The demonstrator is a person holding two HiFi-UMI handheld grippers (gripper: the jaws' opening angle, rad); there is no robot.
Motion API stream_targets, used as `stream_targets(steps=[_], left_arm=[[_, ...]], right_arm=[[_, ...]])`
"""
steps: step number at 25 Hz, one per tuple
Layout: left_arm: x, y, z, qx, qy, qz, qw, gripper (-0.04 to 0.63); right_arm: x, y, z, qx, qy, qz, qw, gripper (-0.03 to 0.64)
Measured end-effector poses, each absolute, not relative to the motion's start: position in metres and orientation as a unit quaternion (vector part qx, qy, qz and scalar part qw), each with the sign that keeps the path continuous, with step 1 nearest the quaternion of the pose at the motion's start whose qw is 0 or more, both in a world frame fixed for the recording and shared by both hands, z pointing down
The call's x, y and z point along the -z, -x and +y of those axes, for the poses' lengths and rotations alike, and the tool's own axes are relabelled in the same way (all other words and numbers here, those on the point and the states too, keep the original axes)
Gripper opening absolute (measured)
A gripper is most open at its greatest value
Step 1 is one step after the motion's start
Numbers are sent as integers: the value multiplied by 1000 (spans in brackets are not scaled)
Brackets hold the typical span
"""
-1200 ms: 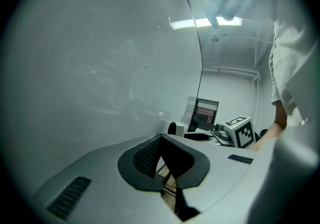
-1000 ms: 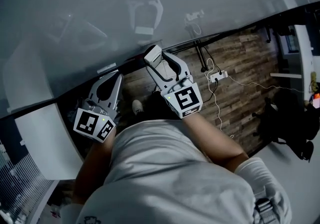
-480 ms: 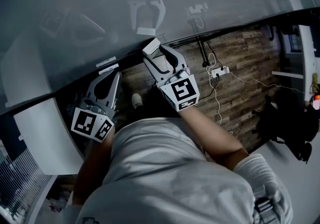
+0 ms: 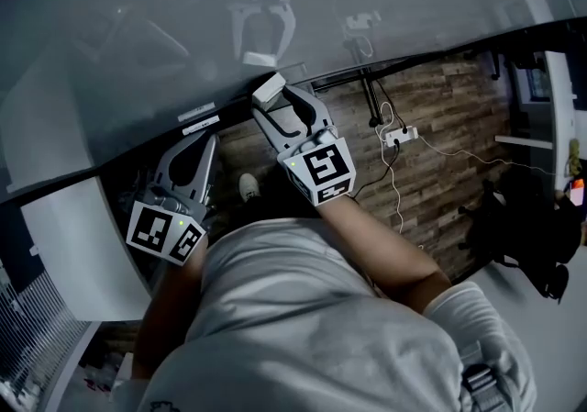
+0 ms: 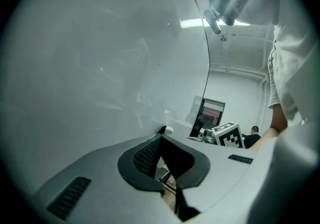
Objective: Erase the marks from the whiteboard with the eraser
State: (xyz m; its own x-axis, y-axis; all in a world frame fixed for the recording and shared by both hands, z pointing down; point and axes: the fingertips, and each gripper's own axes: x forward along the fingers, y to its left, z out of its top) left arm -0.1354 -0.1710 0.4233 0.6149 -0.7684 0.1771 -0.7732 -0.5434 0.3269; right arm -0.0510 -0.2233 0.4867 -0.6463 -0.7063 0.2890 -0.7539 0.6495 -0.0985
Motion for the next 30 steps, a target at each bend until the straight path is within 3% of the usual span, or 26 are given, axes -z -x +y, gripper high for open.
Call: stream_targets(steps=[12, 30], left_arm=[[-417, 146, -163, -2, -874, -450, 185, 6], [-418, 104, -182, 2, -883, -428, 194, 6]], right_arm=[[-483, 97, -207, -104, -358, -922, 107, 232], [-494, 2, -240, -110, -418, -895, 112, 232]])
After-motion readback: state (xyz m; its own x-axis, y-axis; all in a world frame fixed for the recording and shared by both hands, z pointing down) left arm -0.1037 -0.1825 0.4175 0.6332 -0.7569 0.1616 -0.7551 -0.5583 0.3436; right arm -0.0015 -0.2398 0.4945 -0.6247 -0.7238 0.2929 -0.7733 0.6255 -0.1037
